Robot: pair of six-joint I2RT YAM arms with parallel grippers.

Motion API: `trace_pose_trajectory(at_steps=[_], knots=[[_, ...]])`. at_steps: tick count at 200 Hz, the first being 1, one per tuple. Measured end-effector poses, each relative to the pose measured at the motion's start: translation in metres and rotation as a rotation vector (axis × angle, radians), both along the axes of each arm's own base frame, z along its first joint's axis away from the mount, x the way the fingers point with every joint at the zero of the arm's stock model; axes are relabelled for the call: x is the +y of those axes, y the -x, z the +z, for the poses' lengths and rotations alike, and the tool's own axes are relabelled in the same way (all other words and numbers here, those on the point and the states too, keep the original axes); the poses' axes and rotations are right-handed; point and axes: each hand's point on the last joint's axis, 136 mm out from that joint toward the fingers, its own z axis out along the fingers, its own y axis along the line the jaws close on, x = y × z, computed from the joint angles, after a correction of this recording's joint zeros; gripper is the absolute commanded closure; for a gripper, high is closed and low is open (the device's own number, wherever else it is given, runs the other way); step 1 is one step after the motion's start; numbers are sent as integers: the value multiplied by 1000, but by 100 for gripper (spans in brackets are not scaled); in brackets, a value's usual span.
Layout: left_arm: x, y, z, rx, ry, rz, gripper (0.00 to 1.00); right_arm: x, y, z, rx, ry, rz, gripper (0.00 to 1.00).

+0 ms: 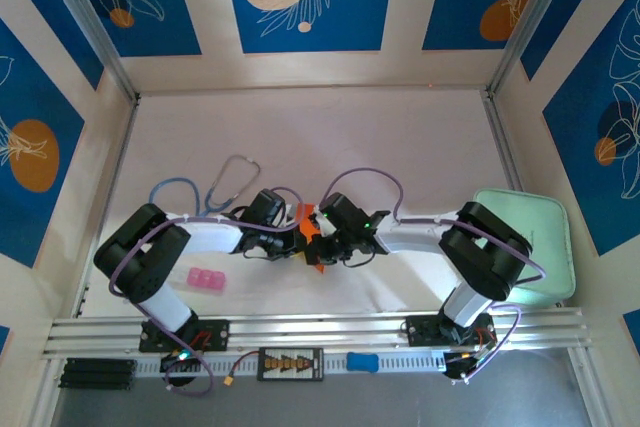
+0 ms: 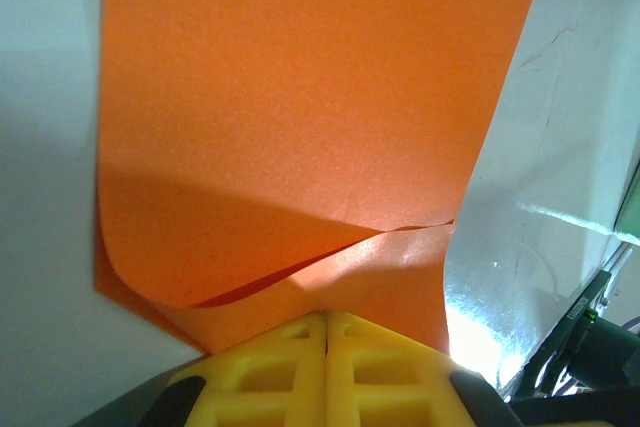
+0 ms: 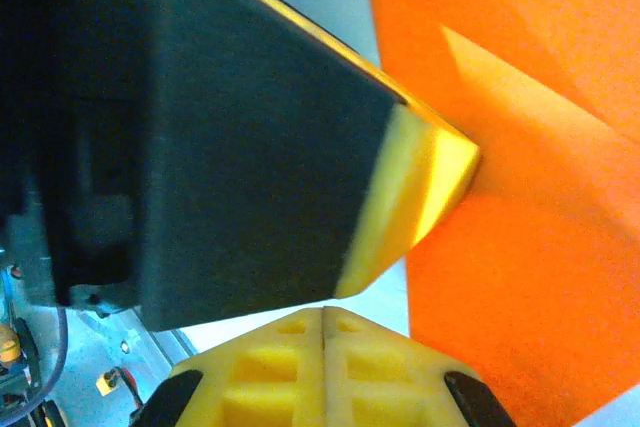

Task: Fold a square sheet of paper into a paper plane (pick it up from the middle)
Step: Third fold the triangle at the center of the table.

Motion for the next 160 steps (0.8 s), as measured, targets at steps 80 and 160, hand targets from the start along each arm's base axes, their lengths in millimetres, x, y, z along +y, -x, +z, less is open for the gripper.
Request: trace_pose_trajectory(at_steps=[80, 160], knots=[[0, 0, 0, 0, 0, 0, 95, -13, 15, -18, 45, 71, 2, 94], [0, 0, 0, 0, 0, 0, 95, -24, 24, -23, 54, 44, -24, 92]])
